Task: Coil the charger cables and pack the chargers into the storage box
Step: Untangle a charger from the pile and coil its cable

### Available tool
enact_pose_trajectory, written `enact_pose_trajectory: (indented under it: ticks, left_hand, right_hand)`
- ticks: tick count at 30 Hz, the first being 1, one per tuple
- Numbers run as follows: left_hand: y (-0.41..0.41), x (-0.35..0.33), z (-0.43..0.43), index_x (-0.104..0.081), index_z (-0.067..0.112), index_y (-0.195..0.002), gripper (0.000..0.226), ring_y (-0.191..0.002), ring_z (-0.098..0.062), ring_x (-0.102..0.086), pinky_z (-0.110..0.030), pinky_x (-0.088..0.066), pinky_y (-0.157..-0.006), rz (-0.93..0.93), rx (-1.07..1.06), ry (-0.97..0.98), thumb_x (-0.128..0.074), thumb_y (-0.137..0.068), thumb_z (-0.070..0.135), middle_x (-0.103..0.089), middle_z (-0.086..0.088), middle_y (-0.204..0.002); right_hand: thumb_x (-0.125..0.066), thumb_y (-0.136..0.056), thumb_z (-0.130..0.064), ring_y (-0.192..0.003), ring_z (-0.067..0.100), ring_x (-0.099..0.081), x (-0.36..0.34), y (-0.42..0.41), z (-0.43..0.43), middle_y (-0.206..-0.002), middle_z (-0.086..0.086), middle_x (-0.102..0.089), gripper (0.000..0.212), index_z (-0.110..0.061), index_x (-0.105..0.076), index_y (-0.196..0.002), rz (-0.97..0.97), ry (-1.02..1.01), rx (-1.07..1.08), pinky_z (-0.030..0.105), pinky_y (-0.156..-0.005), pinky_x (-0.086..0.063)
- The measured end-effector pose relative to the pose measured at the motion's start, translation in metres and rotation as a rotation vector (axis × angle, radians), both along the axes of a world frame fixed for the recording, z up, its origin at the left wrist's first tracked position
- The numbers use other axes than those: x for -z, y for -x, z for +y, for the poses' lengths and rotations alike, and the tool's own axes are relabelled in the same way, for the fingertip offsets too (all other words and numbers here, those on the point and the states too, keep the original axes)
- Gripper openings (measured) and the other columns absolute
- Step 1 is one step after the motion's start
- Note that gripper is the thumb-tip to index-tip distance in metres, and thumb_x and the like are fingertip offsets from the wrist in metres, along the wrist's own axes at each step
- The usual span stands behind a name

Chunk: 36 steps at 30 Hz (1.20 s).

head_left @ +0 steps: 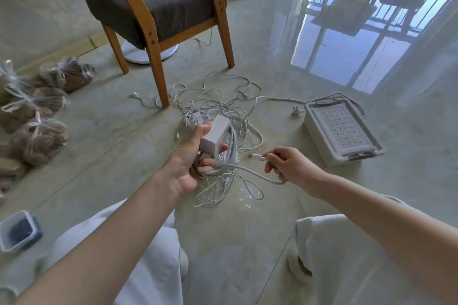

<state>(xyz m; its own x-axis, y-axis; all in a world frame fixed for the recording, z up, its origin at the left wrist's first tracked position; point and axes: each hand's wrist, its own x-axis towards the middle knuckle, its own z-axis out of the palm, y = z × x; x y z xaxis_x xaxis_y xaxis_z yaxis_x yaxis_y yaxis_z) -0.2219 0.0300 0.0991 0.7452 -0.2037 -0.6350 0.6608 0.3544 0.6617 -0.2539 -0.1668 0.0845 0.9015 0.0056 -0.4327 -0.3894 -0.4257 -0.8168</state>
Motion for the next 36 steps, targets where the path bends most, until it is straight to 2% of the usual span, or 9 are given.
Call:
enact_pose_trajectory:
  ticks: [5, 9, 14, 18, 23, 26, 29, 33, 36]
  left_hand:
    - [0.0, -0.002, -0.007, -0.055, 0.008, -0.095, 0.035, -0.031, -0.002, -0.027, -0.01, -0.018, -0.027, 0.056, 0.022, -0.002, -0.057, -0.086, 0.042, -0.059, -0.005, -0.065]
    - [0.0, -0.003, -0.019, -0.05, 0.003, -0.082, 0.04, -0.03, -0.001, -0.028, -0.009, -0.018, -0.026, 0.099, 0.062, 0.03, -0.054, -0.088, 0.042, -0.047, 0.001, -0.04]
    - [-0.005, 0.01, -0.039, -0.052, 0.007, -0.079, 0.039, -0.029, -0.002, -0.029, -0.009, -0.017, -0.028, 0.114, 0.122, 0.034, -0.054, -0.087, 0.045, -0.047, 0.002, -0.043]
    - [-0.012, 0.012, -0.046, -0.052, 0.009, -0.077, 0.037, -0.029, -0.001, -0.029, -0.009, -0.019, -0.026, 0.115, 0.1, 0.04, -0.054, -0.088, 0.044, -0.047, 0.002, -0.041]
    - [-0.016, 0.022, -0.051, -0.055, 0.011, -0.079, 0.032, -0.032, -0.001, -0.029, -0.01, -0.019, -0.03, 0.071, 0.027, -0.047, -0.06, -0.085, 0.042, -0.053, 0.001, -0.047]
    - [-0.019, 0.028, -0.052, -0.055, 0.013, -0.088, 0.029, -0.032, -0.003, -0.029, -0.01, -0.02, -0.031, 0.061, -0.016, -0.072, -0.062, -0.083, 0.041, -0.055, -0.001, -0.057]
    - [-0.023, 0.036, -0.051, -0.055, 0.014, -0.098, 0.034, -0.031, -0.003, -0.031, -0.01, -0.023, -0.03, 0.038, -0.005, -0.106, -0.064, -0.082, 0.042, -0.049, 0.0, -0.059]
    - [-0.019, 0.047, -0.052, -0.058, 0.012, -0.096, 0.034, -0.031, -0.004, -0.032, -0.011, -0.024, -0.029, 0.016, 0.047, -0.191, -0.065, -0.082, 0.043, -0.046, -0.003, -0.065]
    - [-0.017, 0.053, -0.051, -0.061, 0.01, -0.102, 0.039, -0.033, -0.005, -0.034, -0.012, -0.024, -0.03, -0.013, 0.048, -0.242, -0.066, -0.081, 0.042, -0.052, -0.01, -0.077]
  right_hand:
    - [-0.038, -0.099, -0.007, -0.045, 0.001, -0.035, 0.002, 0.003, -0.002, -0.081, 0.0, -0.064, 0.017, -0.008, -0.055, -0.1, 0.084, -0.385, -0.004, 0.011, -0.044, -0.032]
    - [-0.044, -0.098, -0.013, -0.046, 0.0, -0.038, 0.011, 0.002, 0.001, -0.087, -0.001, -0.066, 0.016, -0.01, -0.059, -0.099, 0.147, -0.486, 0.007, 0.009, -0.045, -0.033]
    - [-0.046, -0.096, -0.013, -0.037, 0.0, -0.04, 0.011, 0.0, 0.012, -0.051, -0.007, -0.055, 0.017, -0.009, -0.056, -0.083, 0.217, -0.748, 0.138, 0.008, -0.036, -0.033]
    - [-0.04, -0.095, 0.0, -0.043, 0.002, -0.055, 0.004, -0.003, 0.015, -0.058, -0.001, -0.064, 0.02, -0.004, -0.059, -0.089, 0.214, -1.004, 0.241, 0.01, -0.045, -0.044]
    - [-0.048, -0.095, -0.005, -0.045, 0.003, -0.057, 0.009, -0.009, 0.026, -0.06, -0.001, -0.065, 0.02, -0.005, -0.05, -0.115, 0.115, -0.83, 0.403, 0.012, -0.043, -0.044]
    - [-0.037, -0.101, -0.024, -0.059, 0.008, -0.063, 0.011, -0.01, 0.03, -0.078, 0.006, -0.068, 0.019, -0.017, -0.043, -0.117, -0.02, -0.69, 0.398, 0.018, -0.059, -0.049]
    - [-0.047, -0.096, -0.023, -0.069, 0.018, -0.06, 0.012, -0.007, 0.033, -0.083, 0.012, -0.064, 0.016, -0.029, -0.043, -0.111, -0.122, -0.55, 0.256, 0.029, -0.07, -0.047]
    - [-0.057, -0.091, -0.012, -0.057, 0.012, -0.06, 0.015, -0.01, 0.031, -0.077, 0.008, -0.063, 0.01, -0.018, -0.049, -0.092, -0.002, -0.454, 0.247, 0.029, -0.065, -0.053]
    - [-0.061, -0.088, -0.015, -0.073, 0.019, -0.063, 0.022, -0.01, 0.027, -0.079, 0.002, -0.061, 0.014, -0.016, -0.051, -0.079, -0.059, -0.289, 0.215, 0.037, -0.08, -0.054]
